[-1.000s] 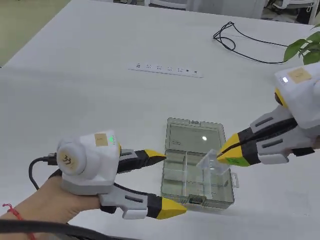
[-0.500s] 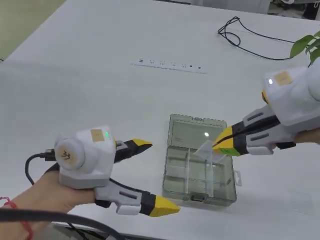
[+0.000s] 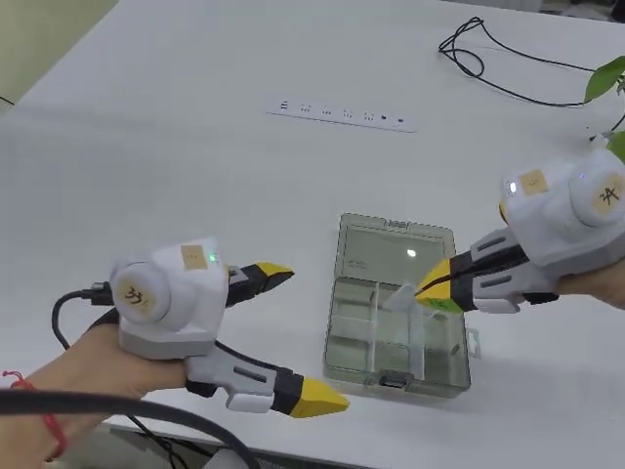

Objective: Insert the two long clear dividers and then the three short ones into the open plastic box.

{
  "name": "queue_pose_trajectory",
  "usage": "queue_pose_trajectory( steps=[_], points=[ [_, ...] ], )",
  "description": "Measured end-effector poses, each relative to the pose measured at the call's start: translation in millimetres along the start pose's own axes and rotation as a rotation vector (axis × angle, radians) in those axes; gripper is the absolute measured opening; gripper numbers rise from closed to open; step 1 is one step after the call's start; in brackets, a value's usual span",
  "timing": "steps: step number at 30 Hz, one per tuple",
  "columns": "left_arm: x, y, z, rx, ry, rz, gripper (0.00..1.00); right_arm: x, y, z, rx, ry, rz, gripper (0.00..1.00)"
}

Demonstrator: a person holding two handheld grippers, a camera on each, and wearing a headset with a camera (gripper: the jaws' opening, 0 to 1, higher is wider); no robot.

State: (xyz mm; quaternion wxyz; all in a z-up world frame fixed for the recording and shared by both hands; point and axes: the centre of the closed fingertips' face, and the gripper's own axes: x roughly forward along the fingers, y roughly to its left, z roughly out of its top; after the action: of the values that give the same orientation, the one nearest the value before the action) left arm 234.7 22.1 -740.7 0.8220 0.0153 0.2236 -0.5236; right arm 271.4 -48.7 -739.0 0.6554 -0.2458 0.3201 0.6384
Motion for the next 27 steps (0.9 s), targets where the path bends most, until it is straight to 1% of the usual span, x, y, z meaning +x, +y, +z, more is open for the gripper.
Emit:
queue_pose_trajectory(
  steps=[4, 6, 13, 16, 18, 27],
  points=[
    [0.2, 0.3, -0.8, 0.002, 0.002, 0.001, 1.00, 2.8, 0.2, -4.9, 0.003, 0.008, 0.001, 0.03],
    [0.3, 0.3, -0.3, -0.005, -0.003, 0.002, 1.00, 3.6, -0.7, -7.0, 0.004, 0.013, 0.001, 0.03],
    [0.8, 0.4, 0.9, -0.013, -0.008, 0.004, 1.00, 4.7, -1.3, -11.0, 0.006, 0.019, -0.001, 0.03],
    [1.1, 0.2, 1.4, -0.014, -0.011, 0.003, 1.00, 5.7, -1.0, -13.3, -0.005, 0.027, -0.005, 0.03],
    [1.3, 0.2, 1.5, -0.015, -0.014, 0.004, 1.00, 6.1, -4.8, -14.7, 0.000, 0.019, -0.008, 0.03],
    [1.2, -1.5, 2.7, -0.023, -0.021, 0.003, 1.00, 7.7, -7.4, -14.6, 0.017, 0.002, -0.007, 0.03]
  ],
)
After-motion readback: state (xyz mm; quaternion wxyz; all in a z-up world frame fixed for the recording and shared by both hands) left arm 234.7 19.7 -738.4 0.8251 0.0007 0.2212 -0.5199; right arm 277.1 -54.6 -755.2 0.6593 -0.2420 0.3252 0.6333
